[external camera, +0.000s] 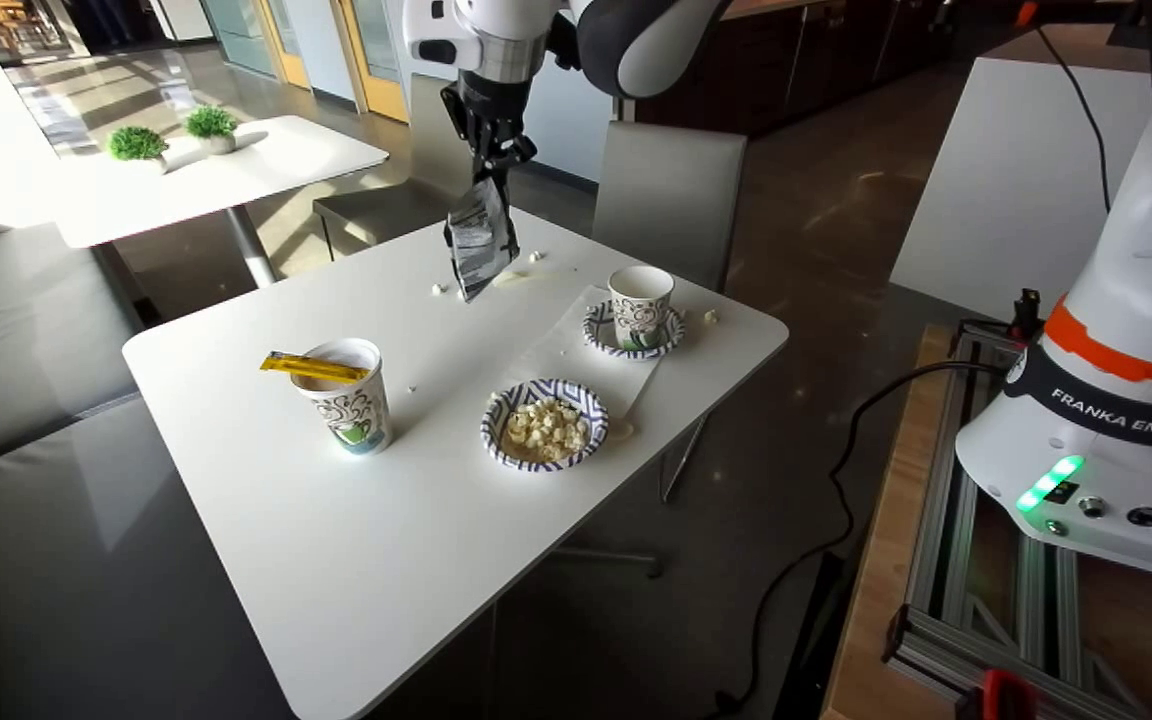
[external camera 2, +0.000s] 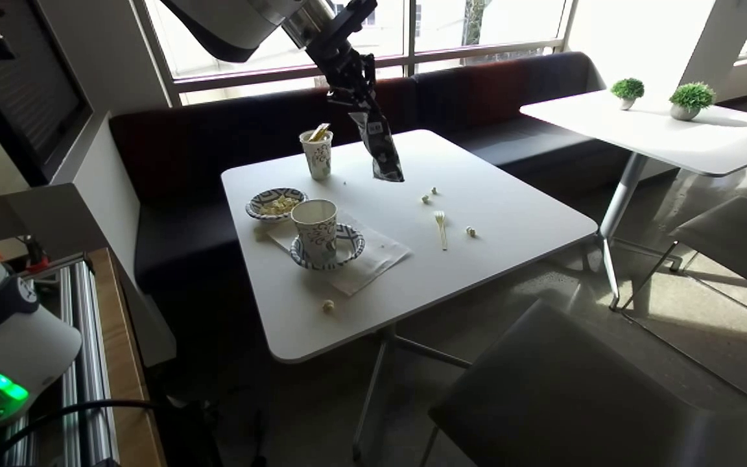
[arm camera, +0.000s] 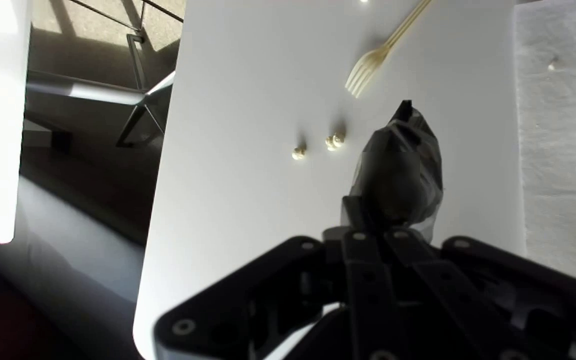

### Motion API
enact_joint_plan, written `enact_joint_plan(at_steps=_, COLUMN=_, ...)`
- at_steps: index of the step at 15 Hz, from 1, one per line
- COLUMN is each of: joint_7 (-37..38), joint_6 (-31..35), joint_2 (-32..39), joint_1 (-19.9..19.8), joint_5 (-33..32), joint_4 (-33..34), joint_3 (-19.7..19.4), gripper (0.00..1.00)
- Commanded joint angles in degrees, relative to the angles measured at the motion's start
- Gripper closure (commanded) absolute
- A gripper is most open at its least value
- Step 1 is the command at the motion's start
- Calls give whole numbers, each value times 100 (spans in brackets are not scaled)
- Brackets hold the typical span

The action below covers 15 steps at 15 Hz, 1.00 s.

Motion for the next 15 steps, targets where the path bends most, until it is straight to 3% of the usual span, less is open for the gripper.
enact_joint_plan(at_steps=1, joint_7=485, joint_6=358, joint_2=173, joint_1=-36, joint_5=-336, joint_4=-88, joint_3=-149, gripper=100)
enact_joint_plan(at_steps=9, joint_7=1916, joint_6=2097, joint_2=1182, joint_1=-8, joint_5=-1619, joint_4=454, joint_3=-856, gripper=100)
enact_joint_plan(at_steps=12, joint_7=2136, joint_6=2646, joint_2=1673, joint_1=13, joint_5=-1722, joint_4=677, joint_3=-1072, gripper=100)
enact_joint_plan(at_steps=15, joint_7=1923, joint_6=2985, joint_2=2085, joint_1=-126, joint_5=-1456, joint_4=664, joint_3=-993, gripper=100)
